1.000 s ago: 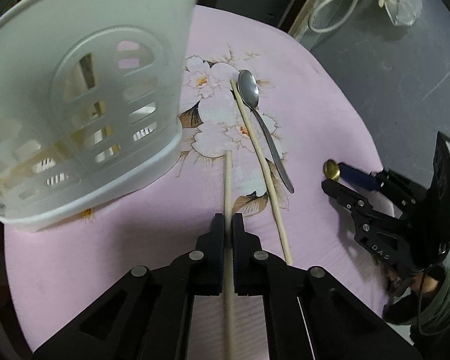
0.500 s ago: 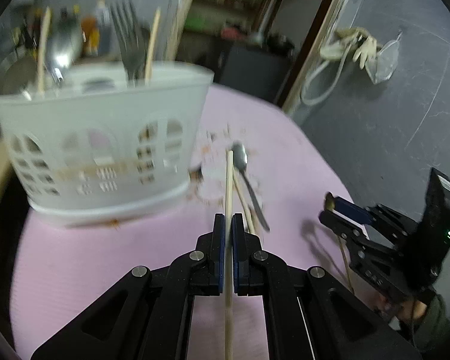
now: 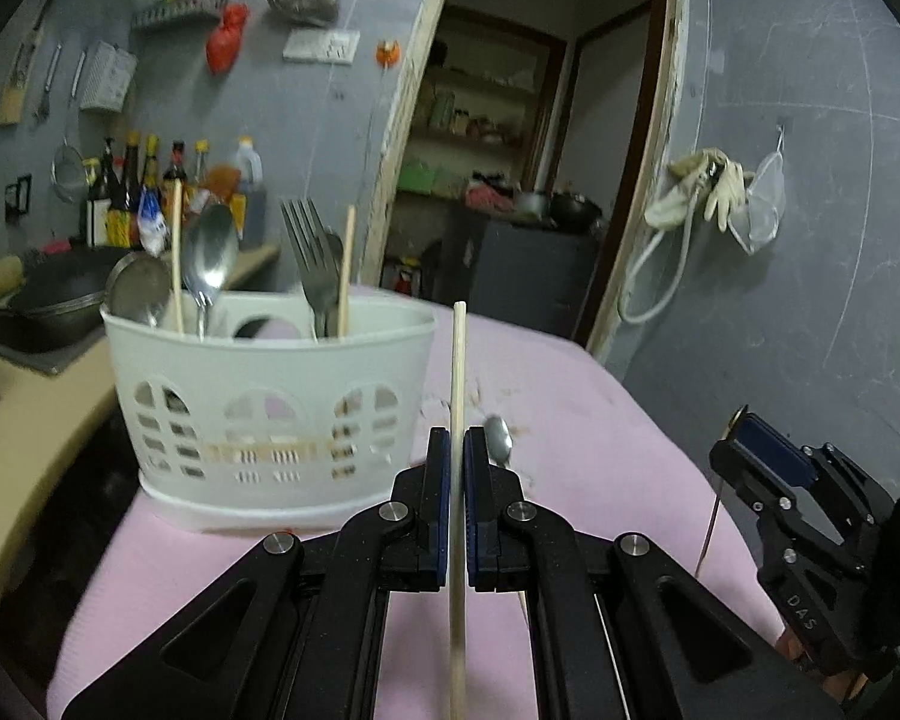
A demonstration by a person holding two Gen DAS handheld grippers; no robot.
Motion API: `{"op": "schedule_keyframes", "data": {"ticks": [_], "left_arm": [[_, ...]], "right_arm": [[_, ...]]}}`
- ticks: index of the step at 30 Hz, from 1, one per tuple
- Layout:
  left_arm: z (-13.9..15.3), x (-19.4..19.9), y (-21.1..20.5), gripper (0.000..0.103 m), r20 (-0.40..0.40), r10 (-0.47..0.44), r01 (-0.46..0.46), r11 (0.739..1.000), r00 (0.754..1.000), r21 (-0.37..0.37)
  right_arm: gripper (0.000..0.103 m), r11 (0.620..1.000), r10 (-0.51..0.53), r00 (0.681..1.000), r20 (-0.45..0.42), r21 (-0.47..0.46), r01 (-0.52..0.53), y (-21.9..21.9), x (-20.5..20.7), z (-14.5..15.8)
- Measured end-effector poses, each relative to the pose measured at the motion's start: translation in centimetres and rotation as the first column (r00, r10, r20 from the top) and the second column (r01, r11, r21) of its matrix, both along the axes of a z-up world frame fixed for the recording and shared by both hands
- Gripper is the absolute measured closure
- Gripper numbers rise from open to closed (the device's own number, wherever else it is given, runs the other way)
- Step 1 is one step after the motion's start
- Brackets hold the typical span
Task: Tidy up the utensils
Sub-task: 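Grasp the gold spoon with the right tool while the left tool lifts the chopstick, then carry the gold spoon and chopstick up over the white holder with both tools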
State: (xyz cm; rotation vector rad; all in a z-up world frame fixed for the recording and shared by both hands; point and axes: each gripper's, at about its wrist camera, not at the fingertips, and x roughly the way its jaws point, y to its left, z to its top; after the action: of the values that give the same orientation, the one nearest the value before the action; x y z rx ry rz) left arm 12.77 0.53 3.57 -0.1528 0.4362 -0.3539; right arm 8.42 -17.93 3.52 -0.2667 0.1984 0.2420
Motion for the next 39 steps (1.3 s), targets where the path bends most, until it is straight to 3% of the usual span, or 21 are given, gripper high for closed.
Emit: {"op": "schedule_keyframes", "data": {"ticks": [7,15,21,25,31,39], "left_arm": [[1.1,0.3,2.2,0.101,0.04,0.049,-0.046,0.996,0.998,-0.075],[4.4,1.0,6.6,0.101,0.119,0.131,-0.114,0.984,0.984,-0.137],[7.3,3.4,11.4,0.101,0.147,0.211,-0.173,0.956,0.966,-0.236],[8.5,5.5,14.6,0.101,0.157,0.288,-0.231,0.924,0.945,-0.304],[9.4,7.5,17.0,0.101,0.2,0.386,-0.306,0.89,0.901,-0.338],[8.0,9.5,17.5,0.101,0.225,0.477,-0.378,0.848,0.849,-0.371]], "right_arm": [[0.078,0.999,0.035,0.995,0.098,0.03,-0.038,1.4,0.2,2.1],[0.078,0.987,0.127,0.98,0.156,0.076,-0.14,3.8,1.9,5.0],[0.078,0.962,0.215,0.959,0.184,0.129,-0.24,6.8,4.4,7.8],[0.078,0.933,0.254,0.95,0.184,0.213,-0.291,8.2,7.1,9.4],[0.078,0.897,0.264,0.946,0.189,0.313,-0.312,9.3,10.6,10.1],[0.078,0.911,0.217,0.955,0.202,0.31,-0.272,10.9,13.4,8.0]]}}
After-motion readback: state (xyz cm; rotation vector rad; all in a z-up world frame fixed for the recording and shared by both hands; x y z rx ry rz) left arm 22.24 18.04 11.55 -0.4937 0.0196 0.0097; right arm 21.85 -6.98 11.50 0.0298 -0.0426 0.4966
